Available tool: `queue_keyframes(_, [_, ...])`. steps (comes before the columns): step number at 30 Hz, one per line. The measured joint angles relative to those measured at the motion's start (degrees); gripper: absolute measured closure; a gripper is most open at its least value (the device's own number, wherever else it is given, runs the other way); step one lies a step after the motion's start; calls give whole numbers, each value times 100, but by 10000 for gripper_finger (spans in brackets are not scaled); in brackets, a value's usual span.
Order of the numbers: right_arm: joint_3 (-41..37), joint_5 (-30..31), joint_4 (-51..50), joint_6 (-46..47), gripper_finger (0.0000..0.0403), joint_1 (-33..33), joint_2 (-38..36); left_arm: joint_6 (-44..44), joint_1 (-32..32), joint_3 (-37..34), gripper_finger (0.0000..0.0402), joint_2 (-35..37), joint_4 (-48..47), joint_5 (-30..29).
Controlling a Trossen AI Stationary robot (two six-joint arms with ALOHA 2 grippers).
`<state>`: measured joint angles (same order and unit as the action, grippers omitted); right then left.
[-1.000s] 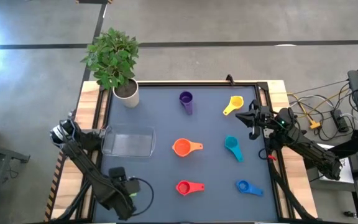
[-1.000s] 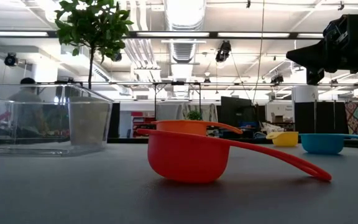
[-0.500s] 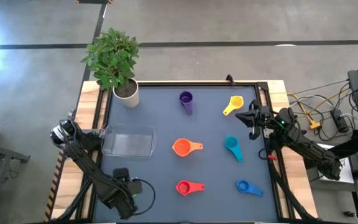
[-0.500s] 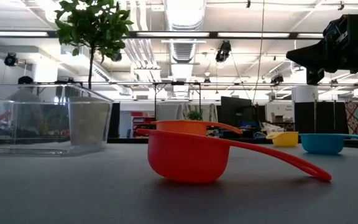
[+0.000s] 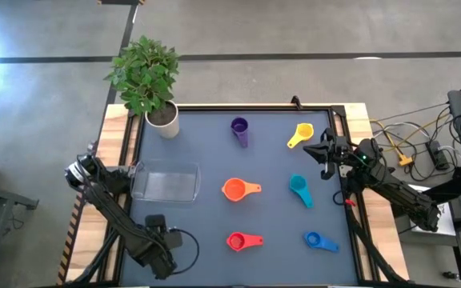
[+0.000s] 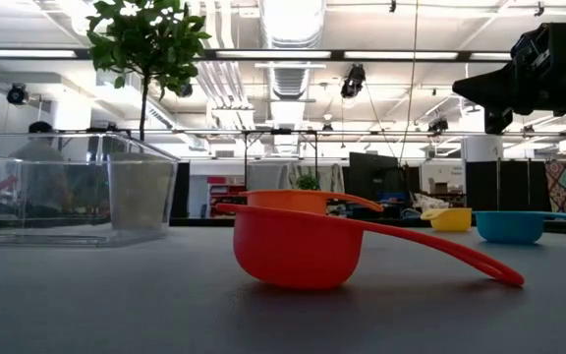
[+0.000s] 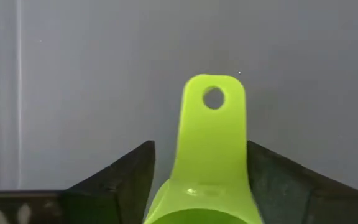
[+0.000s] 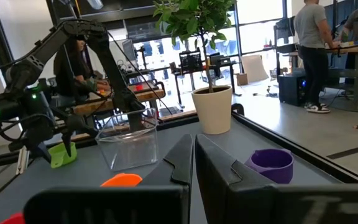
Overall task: Nest measuring cups in basket
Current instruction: Stack the green measuring cup on top of the orange measuring cup
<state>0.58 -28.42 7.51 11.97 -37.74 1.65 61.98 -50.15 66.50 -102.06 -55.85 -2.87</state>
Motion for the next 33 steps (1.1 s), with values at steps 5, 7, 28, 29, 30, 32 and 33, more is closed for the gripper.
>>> queue_keyframes(5, [-2,0,1,0,394,-1,0,0,2,-143,246,-2,203,115])
queue_keyframes(7, [0,0,0,0,394,-2,0,0,10,-140,262,-2,203,115])
queue_keyframes(28, [0,-2,0,0,394,-1,0,-227,180,346,269,22,-85,20])
queue_keyframes(29, [0,0,1,0,394,0,0,-284,217,410,270,22,-160,-16])
queue_keyframes(30, [0,-1,0,0,394,-2,0,-360,258,484,270,23,-228,-60])
queue_keyframes(32, [-2,0,0,0,394,0,0,-548,366,660,270,26,-337,-123])
queue_keyframes(33, [0,0,2,0,394,0,0,-652,438,752,270,27,-395,-180])
